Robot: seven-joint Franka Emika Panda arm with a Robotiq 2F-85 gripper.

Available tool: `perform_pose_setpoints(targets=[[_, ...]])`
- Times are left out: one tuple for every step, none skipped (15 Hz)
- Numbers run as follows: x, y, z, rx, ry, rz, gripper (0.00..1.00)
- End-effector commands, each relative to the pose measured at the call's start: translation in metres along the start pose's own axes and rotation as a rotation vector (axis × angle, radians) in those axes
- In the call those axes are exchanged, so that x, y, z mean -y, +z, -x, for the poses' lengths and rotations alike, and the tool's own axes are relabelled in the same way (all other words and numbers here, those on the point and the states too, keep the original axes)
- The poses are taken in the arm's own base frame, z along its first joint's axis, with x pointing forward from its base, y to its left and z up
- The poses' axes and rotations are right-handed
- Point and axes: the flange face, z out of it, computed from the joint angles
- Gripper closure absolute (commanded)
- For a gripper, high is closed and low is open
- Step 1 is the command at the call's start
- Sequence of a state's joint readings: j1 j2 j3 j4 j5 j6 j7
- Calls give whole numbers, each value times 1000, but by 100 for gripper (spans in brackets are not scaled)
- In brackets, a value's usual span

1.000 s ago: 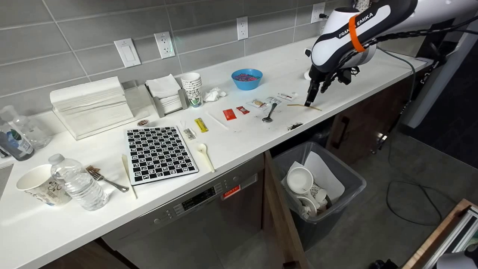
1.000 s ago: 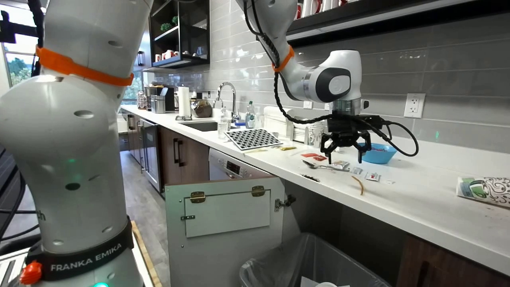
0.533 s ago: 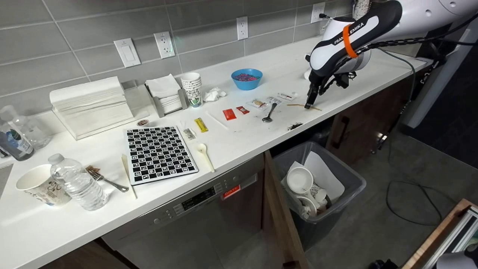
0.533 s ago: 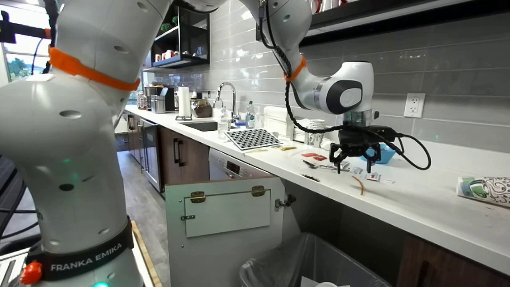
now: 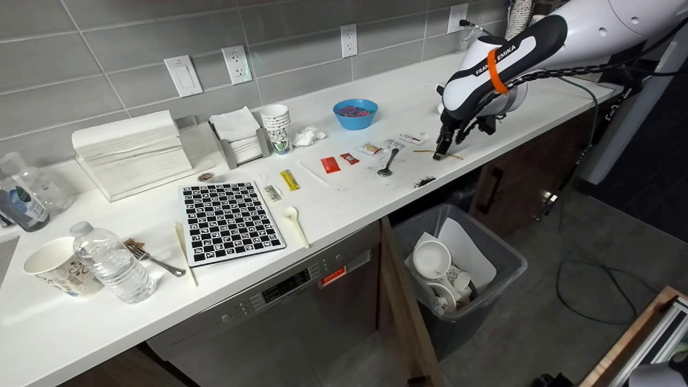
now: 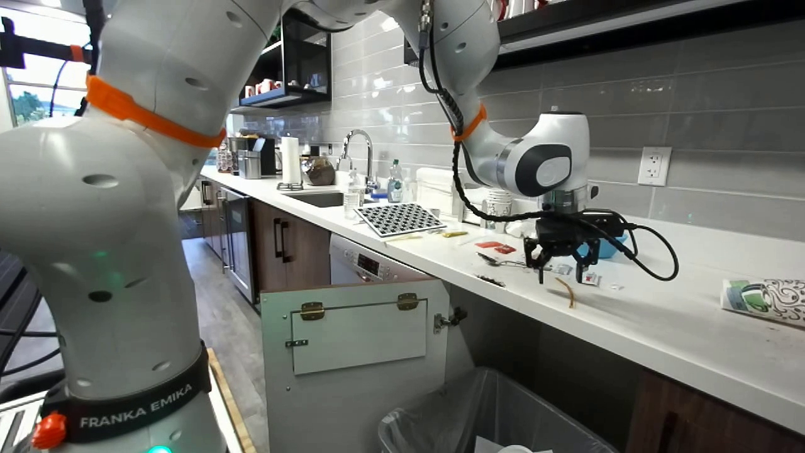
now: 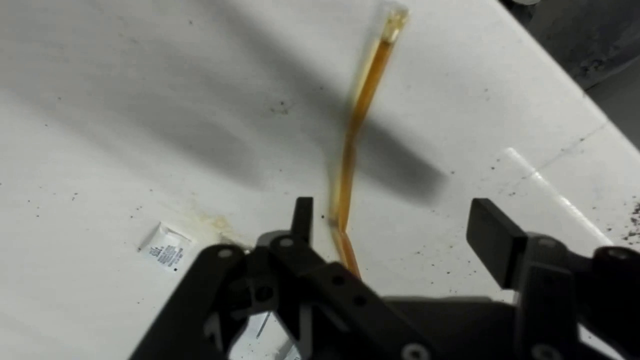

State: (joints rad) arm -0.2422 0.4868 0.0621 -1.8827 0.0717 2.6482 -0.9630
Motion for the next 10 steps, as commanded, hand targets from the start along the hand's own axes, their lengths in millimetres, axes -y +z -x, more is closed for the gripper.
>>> perform_pose_setpoints(targets=[[-8, 9, 2, -35, 1, 10, 25], [-9, 11, 2, -36, 1, 14, 33], [-10, 12, 4, -35, 3, 15, 45], [-11, 13, 5, -35, 5, 15, 58], [-12, 14, 6, -34, 7, 15, 66], [-13, 14, 7, -33, 10, 15, 71], [-15, 15, 8, -33, 12, 15, 74], [-16, 15, 9, -32, 14, 15, 79], [-17, 16, 11, -29, 15, 12, 84], [-18, 17, 11, -25, 18, 13, 83]])
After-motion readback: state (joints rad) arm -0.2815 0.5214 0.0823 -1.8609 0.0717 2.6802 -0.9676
